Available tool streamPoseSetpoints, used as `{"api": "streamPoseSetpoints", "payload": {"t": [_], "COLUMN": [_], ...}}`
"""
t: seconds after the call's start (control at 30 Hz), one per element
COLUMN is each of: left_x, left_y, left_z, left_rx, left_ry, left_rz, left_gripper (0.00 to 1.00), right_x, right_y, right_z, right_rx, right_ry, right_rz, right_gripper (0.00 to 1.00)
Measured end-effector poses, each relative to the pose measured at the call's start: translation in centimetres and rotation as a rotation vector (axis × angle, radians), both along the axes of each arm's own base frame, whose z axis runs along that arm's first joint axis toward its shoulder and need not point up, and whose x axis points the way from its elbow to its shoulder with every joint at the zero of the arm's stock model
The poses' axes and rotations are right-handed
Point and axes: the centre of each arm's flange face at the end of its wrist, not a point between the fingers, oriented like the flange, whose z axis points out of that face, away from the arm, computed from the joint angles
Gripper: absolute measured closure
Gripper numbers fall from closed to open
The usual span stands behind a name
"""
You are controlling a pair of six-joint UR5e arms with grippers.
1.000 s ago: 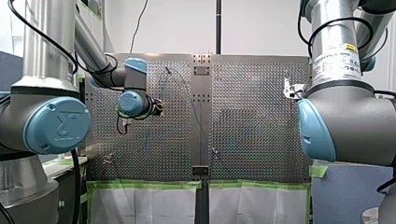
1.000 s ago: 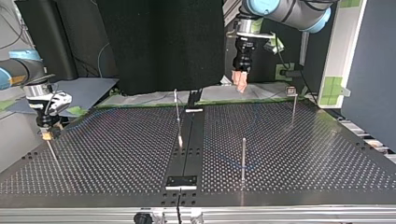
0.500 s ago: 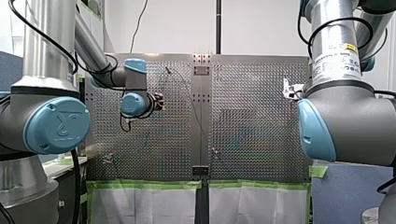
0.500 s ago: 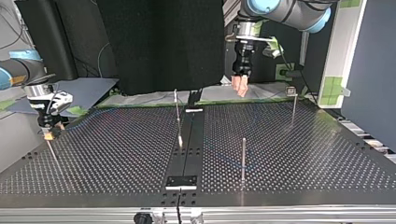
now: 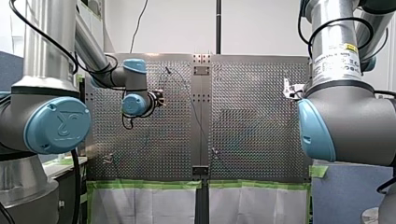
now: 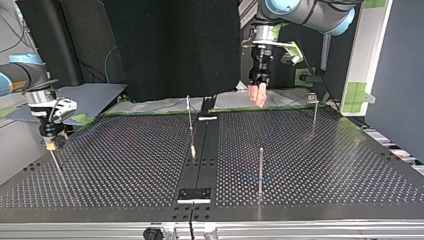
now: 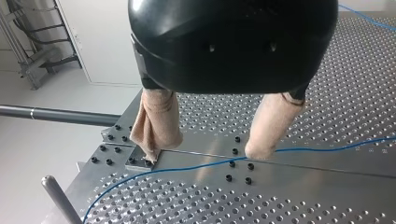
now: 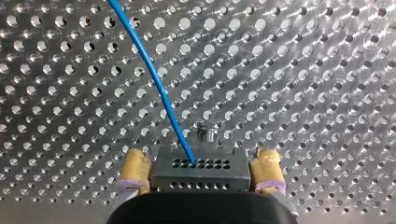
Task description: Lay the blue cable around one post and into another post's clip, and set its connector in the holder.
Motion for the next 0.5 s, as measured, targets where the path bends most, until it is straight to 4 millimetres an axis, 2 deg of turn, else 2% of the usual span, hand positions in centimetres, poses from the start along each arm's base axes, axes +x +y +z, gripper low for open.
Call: {"api": "streamPoseSetpoints", "payload": {"t": [0.5], "left_x": [0.02], "left_y": [-0.01], "left_z": [0.00], "left_rx": [-0.003], "left_ry": [0.000], "left_rz": [-0.004], "left_gripper": [0.00], "right_x": [-0.26], "right_y": [-0.03], "right_z": [-0.03], "right_rx": [0.005], "right_ry": [0.000], "right_rz": [-0.014], "right_gripper": [0.01]}}
